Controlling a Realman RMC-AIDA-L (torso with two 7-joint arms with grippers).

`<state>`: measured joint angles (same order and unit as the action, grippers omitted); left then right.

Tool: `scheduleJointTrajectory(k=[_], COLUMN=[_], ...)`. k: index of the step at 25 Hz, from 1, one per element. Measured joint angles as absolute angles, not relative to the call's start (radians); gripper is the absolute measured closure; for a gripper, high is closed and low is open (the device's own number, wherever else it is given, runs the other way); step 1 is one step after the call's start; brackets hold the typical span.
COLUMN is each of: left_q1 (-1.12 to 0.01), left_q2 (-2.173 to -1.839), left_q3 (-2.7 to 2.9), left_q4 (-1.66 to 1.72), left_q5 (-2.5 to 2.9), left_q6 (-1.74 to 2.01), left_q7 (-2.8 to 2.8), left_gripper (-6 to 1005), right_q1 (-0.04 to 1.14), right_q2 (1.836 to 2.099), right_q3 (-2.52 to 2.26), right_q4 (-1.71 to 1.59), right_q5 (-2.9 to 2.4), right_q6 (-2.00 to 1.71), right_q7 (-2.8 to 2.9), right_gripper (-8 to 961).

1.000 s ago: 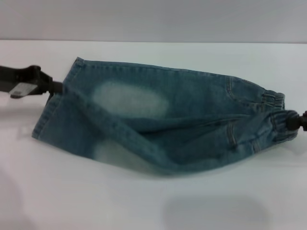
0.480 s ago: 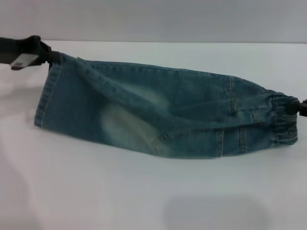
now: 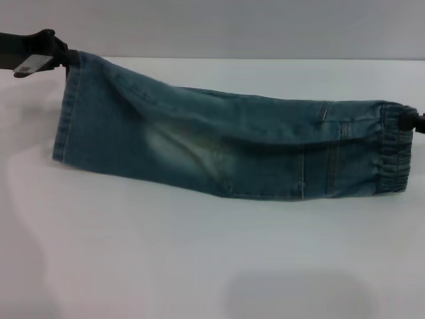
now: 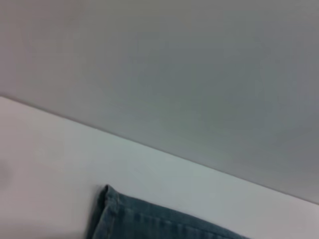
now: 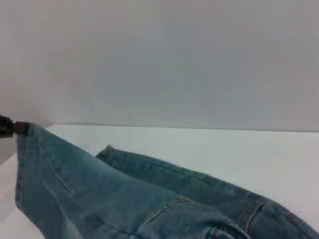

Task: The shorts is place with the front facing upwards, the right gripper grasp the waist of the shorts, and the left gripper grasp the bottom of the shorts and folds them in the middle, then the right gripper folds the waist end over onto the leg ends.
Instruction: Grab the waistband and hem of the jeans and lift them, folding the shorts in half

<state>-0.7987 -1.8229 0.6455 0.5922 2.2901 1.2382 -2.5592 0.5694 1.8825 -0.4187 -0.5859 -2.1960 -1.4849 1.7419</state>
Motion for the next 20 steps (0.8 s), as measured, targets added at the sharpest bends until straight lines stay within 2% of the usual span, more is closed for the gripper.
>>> scheduleJointTrajectory(k=[5,20], left_q1=[-0.800,-0.824], left_q2=[-1.838,-1.886], left_q3=[0.647,0.650], left_q4=[0.593,0.594], left_q5=[2.290,2.293], left_q6=[1.203,1.121], left_q7=[-2.559,-2.528], left_gripper=[888,872], right_q1=[0.580,0.602], right_q2=[1.886,1.920], right_q3=[-0.421,-0.430], right_q4=[-0.566,-0.566], right_q5=[-2.194,-2.199], right_q6=[-1.428,-1.308], right_q7=[1.743,1.733], right_gripper=[932,926])
